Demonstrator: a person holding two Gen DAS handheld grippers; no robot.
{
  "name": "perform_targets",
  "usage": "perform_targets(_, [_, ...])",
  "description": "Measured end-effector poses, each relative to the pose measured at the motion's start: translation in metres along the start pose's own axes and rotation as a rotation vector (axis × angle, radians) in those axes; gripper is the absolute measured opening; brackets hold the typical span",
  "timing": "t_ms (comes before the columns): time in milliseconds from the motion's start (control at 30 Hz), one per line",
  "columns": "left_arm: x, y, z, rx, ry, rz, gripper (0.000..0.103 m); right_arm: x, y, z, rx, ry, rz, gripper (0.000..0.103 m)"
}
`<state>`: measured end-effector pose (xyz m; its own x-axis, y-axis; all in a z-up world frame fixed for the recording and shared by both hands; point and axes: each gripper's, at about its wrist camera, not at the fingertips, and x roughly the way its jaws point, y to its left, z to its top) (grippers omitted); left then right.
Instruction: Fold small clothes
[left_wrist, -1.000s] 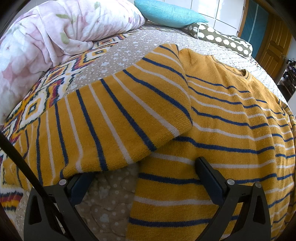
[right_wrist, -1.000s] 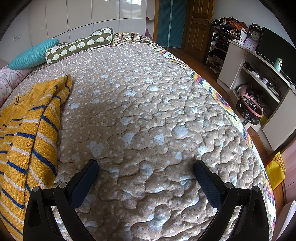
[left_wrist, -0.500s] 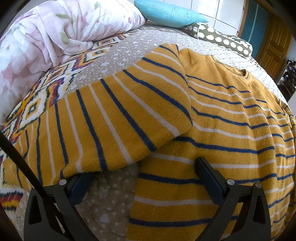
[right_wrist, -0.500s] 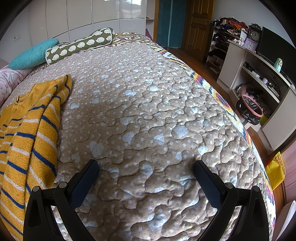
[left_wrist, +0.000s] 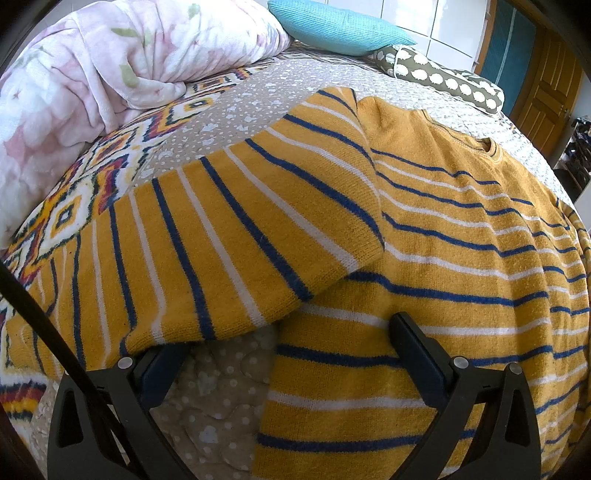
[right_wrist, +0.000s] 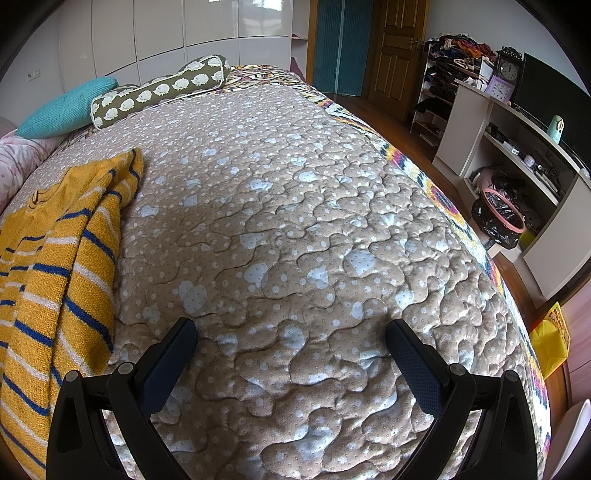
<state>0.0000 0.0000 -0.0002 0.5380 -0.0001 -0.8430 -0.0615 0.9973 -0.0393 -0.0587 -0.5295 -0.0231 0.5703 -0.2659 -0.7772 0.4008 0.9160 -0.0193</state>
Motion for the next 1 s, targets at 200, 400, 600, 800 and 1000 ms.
perform_targets(200, [0.000,0.000,0.001,0.003,0.001,0.006,0.103,0.000,0.000,0.000,0.000,0.000,0.000,0.103])
perform_targets(400, [0.001,-0.001,0.002,-0.011,0.008,0.009,0.103,0.000,0.001,0.000,-0.001,0.000,-0.003,0.103])
perform_targets(600, [0.002,-0.004,0.000,-0.001,-0.016,0.027,0.103,0.000,0.002,0.000,-0.001,0.000,-0.002,0.103])
perform_targets(800, [0.001,-0.007,-0.001,0.013,0.004,0.068,0.103,0.000,0.002,0.000,0.002,0.004,0.001,0.103])
perform_targets(1000, [-0.021,0.004,-0.005,0.032,-0.018,-0.007,0.101,0.009,-0.008,0.010,0.039,0.088,0.058,0.103])
